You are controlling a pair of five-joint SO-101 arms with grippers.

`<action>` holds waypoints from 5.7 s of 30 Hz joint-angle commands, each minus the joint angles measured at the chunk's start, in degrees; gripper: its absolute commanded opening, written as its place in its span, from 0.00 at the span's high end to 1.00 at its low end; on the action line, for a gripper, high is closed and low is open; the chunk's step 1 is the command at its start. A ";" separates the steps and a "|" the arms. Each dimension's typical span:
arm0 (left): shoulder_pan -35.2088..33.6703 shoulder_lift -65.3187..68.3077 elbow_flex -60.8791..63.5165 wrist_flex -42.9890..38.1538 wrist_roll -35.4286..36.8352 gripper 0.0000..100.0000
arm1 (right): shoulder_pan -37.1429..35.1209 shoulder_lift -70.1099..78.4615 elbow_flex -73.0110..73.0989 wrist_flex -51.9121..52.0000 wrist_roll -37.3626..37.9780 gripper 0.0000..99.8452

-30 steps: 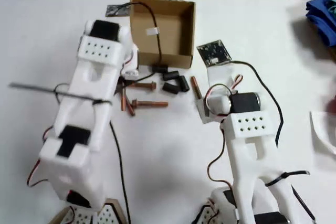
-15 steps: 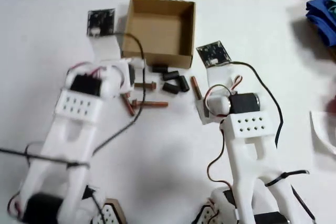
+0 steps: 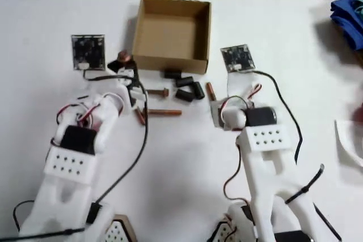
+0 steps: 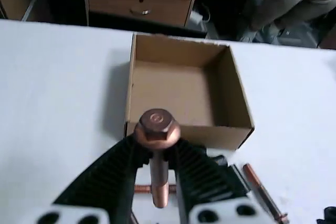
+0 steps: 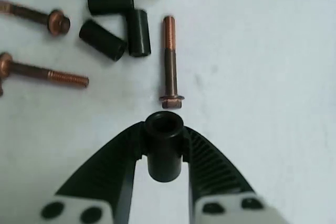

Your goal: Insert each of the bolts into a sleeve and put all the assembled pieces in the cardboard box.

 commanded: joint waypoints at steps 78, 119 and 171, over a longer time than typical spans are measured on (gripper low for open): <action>30.51 26.02 -24.57 -4.13 -6.07 0.97 | -1.36 -49.10 50.46 -52.62 -2.55 0.98; 26.29 25.23 -23.08 3.25 -1.32 0.81 | -1.71 -49.10 50.46 -52.79 -2.55 0.98; -15.47 18.29 1.19 8.09 -11.87 0.81 | -4.44 23.69 -40.09 -0.66 -2.46 0.98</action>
